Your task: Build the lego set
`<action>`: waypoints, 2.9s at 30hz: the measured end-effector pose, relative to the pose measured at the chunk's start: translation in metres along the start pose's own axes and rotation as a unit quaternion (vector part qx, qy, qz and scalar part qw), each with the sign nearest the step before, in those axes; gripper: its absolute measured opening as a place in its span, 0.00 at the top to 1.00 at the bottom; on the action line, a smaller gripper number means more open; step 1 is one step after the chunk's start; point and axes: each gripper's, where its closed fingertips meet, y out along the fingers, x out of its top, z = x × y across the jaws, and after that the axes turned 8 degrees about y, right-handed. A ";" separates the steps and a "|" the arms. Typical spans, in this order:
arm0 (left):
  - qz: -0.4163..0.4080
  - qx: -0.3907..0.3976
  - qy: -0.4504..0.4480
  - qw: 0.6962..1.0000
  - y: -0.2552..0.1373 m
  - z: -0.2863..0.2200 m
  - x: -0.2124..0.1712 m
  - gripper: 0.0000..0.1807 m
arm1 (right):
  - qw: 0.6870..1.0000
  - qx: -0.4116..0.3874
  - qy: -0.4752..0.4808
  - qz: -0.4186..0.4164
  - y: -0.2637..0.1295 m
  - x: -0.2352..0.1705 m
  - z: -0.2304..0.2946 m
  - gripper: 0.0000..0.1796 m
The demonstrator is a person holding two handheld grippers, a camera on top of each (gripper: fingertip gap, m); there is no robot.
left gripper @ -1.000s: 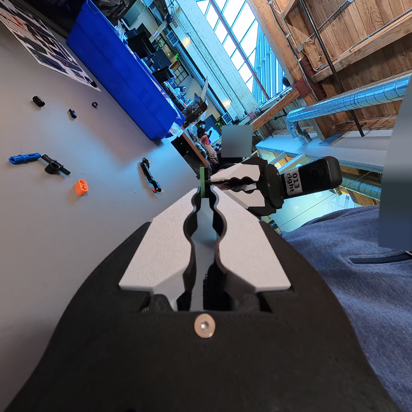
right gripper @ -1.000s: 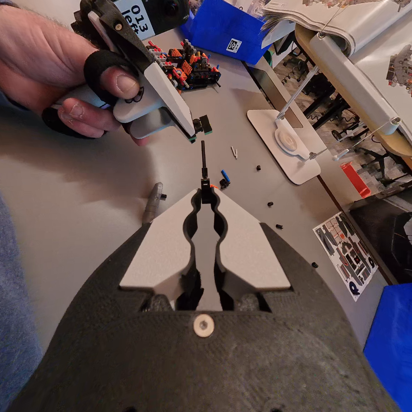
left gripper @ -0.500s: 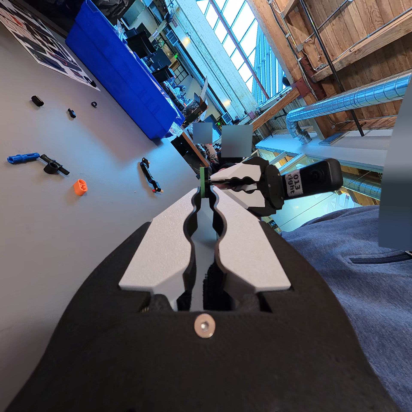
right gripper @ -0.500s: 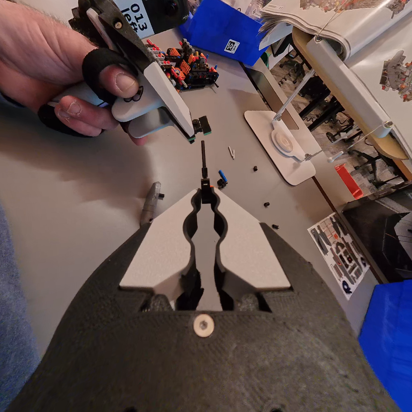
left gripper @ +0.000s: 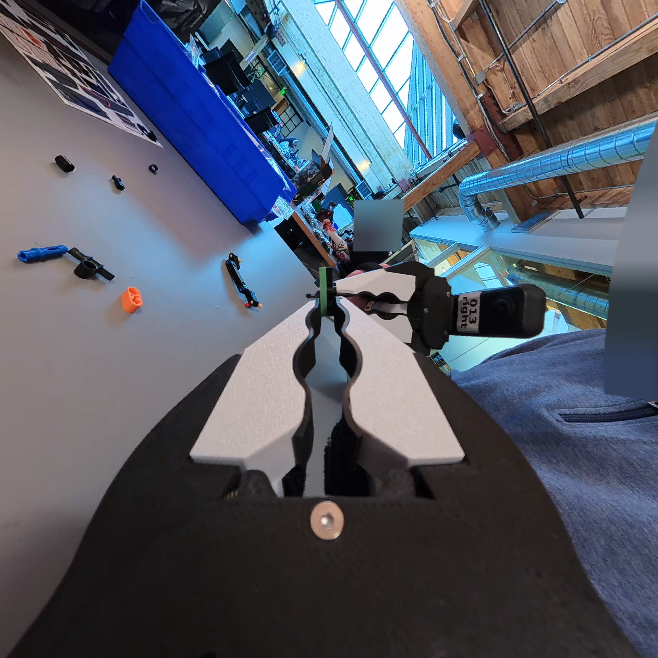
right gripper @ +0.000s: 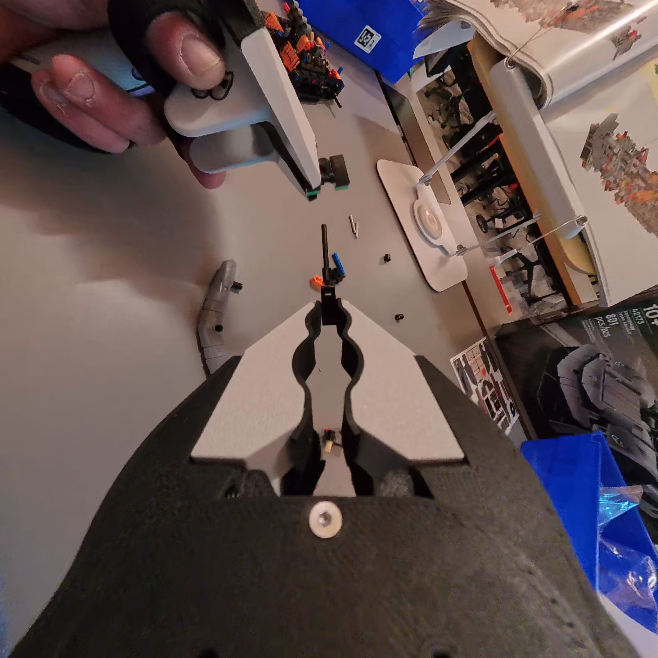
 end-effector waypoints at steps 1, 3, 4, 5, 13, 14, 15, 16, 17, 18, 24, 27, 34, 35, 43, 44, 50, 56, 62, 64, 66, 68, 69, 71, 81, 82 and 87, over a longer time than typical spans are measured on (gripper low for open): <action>0.000 0.000 0.000 1.000 0.000 0.000 0.000 0.98 | 1.000 0.003 0.004 0.001 0.001 -0.001 0.000 0.97; 0.000 0.000 -0.001 1.000 0.000 0.000 0.000 0.98 | 1.000 0.007 0.009 0.005 0.002 -0.005 0.001 0.97; 0.001 0.000 -0.001 1.000 0.000 0.000 -0.001 0.98 | 1.000 0.014 0.014 0.010 0.004 -0.008 0.002 0.97; 0.001 0.000 -0.001 1.000 0.000 0.001 -0.001 0.98 | 0.999 0.023 0.022 0.017 0.006 -0.012 0.004 0.97; 0.000 0.001 -0.003 1.000 0.000 0.002 0.000 0.98 | 0.991 0.080 0.067 0.080 0.021 -0.045 0.019 0.97; 0.000 0.001 -0.003 1.000 0.000 0.002 -0.001 0.98 | 0.989 0.090 0.076 0.091 0.023 -0.051 0.021 0.97; 0.001 0.001 -0.003 1.000 0.000 0.002 -0.001 0.98 | 0.986 0.101 0.086 0.101 0.025 -0.056 0.025 0.97; 0.001 0.001 -0.003 1.000 0.000 0.003 -0.001 0.98 | 0.984 0.107 0.093 0.107 0.026 -0.060 0.027 0.97; 0.000 0.001 -0.004 1.000 -0.001 0.003 -0.001 0.98 | 0.983 0.111 0.096 0.111 0.026 -0.063 0.028 0.97; 0.000 0.001 -0.004 1.000 -0.001 0.003 -0.001 0.98 | 0.982 0.114 0.098 0.114 0.027 -0.065 0.029 0.97; -0.001 0.001 -0.005 1.000 -0.001 0.004 0.000 0.98 | 0.972 0.145 0.136 0.128 0.029 -0.072 0.037 0.97; -0.001 0.001 -0.004 1.000 -0.001 0.003 0.000 0.98 | 0.964 0.159 0.169 0.126 0.028 -0.070 0.037 0.92; -0.006 0.007 0.000 1.000 -0.001 0.005 0.004 0.98 | 0.947 0.128 0.278 0.101 0.031 -0.067 -0.017 0.94; -0.007 0.008 0.000 1.000 -0.001 0.006 0.004 0.98 | 0.945 0.110 0.290 0.106 0.036 -0.070 -0.034 0.93; -0.015 0.013 0.004 1.000 -0.006 0.008 0.011 0.98 | 0.908 0.087 0.370 0.178 0.101 -0.106 -0.085 0.86; -0.016 0.014 0.005 1.000 -0.007 0.009 0.012 0.98 | 0.909 0.076 0.366 0.185 0.106 -0.111 -0.088 0.85; -0.019 0.012 -0.002 1.000 -0.007 0.014 0.015 0.98 | 0.907 0.054 0.373 0.190 0.122 -0.117 -0.103 0.87; -0.017 0.011 -0.003 1.000 -0.006 0.016 0.016 0.98 | 0.909 0.053 0.369 0.186 0.131 -0.115 -0.108 0.89; -0.018 0.015 0.000 1.000 -0.008 0.017 0.018 0.98 | 0.916 0.068 0.354 0.174 0.132 -0.113 -0.107 0.95; -0.017 0.015 0.000 1.000 -0.008 0.017 0.018 0.98 | 0.922 0.067 0.338 0.175 0.131 -0.113 -0.107 0.93; -0.017 0.015 -0.001 1.000 -0.007 0.017 0.017 0.98 | 0.928 0.070 0.321 0.175 0.128 -0.113 -0.105 0.89; -0.017 0.015 0.000 1.000 -0.007 0.017 0.017 0.98 | 0.931 0.074 0.314 0.172 0.127 -0.113 -0.105 0.90; -0.017 0.015 0.000 1.000 -0.007 0.018 0.017 0.98 | 0.932 0.077 0.311 0.170 0.127 -0.113 -0.104 0.90; -0.017 0.015 -0.001 1.000 -0.007 0.018 0.018 0.98 | 0.931 0.093 0.312 0.167 0.127 -0.113 -0.102 0.93; -0.018 0.018 -0.003 1.000 -0.006 0.020 0.018 0.98 | 0.935 0.115 0.297 0.154 0.128 -0.112 -0.102 0.98; -0.018 0.018 -0.004 1.000 -0.006 0.021 0.019 0.98 | 0.935 0.116 0.299 0.152 0.128 -0.112 -0.102 0.98; -0.019 0.018 0.005 1.000 -0.002 0.019 0.023 0.98 | 0.942 0.108 0.287 0.138 0.123 -0.106 -0.104 0.98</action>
